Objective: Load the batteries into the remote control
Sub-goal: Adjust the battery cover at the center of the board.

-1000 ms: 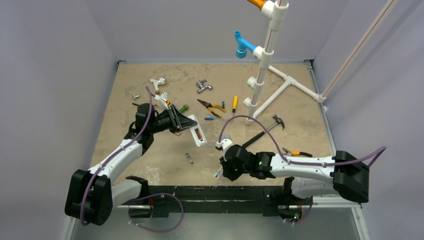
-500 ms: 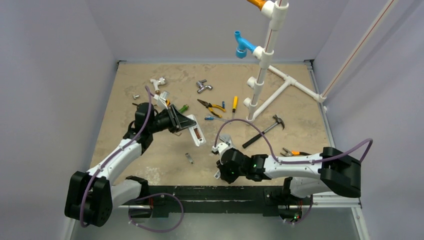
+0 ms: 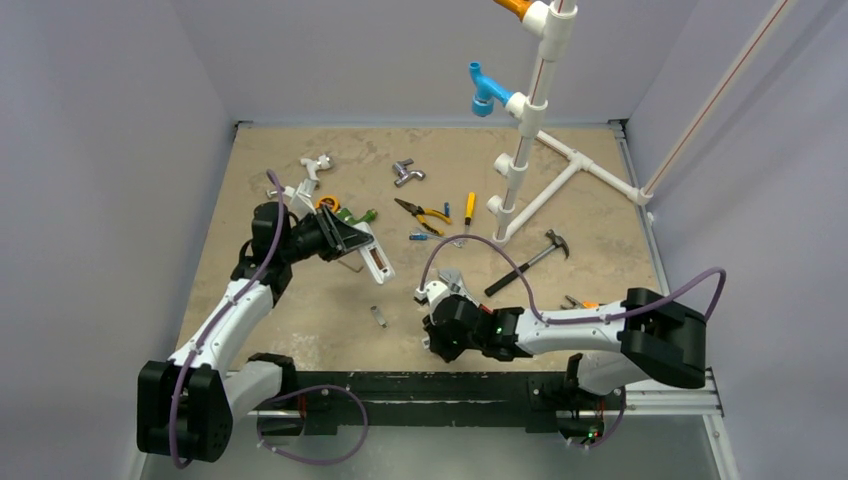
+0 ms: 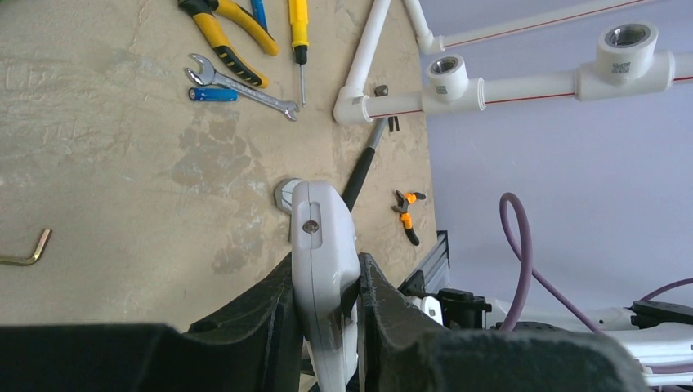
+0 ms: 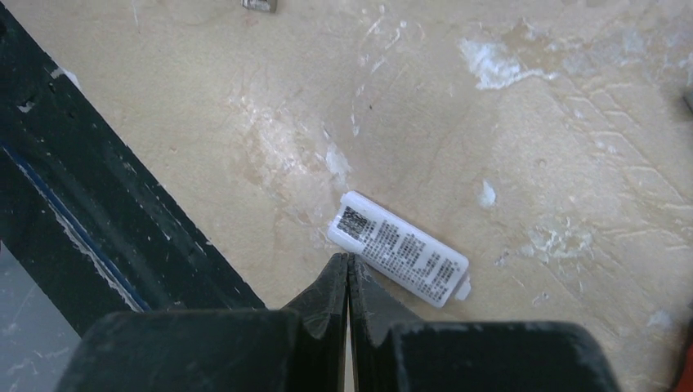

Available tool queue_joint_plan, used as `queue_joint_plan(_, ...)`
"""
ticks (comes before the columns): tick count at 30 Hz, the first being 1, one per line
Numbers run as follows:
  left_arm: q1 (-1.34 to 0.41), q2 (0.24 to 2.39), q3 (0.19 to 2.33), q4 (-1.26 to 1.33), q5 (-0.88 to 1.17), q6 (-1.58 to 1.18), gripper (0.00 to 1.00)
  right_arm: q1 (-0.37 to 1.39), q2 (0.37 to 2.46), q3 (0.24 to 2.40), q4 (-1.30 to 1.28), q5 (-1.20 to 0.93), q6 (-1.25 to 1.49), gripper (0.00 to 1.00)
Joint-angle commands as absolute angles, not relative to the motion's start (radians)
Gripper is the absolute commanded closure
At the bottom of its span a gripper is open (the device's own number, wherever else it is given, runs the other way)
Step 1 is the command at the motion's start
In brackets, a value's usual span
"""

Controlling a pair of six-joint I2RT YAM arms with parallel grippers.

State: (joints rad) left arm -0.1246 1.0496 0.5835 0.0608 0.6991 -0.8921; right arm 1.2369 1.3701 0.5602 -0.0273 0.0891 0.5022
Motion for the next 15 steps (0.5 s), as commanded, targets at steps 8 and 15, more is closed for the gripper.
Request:
queue_joint_plan(8, -0.108, 1.012, 0.613, 0.04, 0.716, -0.855, 1.0, 1.236, 1.505, 0.684, -0.059, 0.242, 0.473, 1.0)
queue_joint_plan(15, -0.103, 1.021, 0.615, 0.038, 0.722, -0.853, 1.0, 1.199, 1.488, 0.675, -0.114, 0.317, 0.493, 1.0)
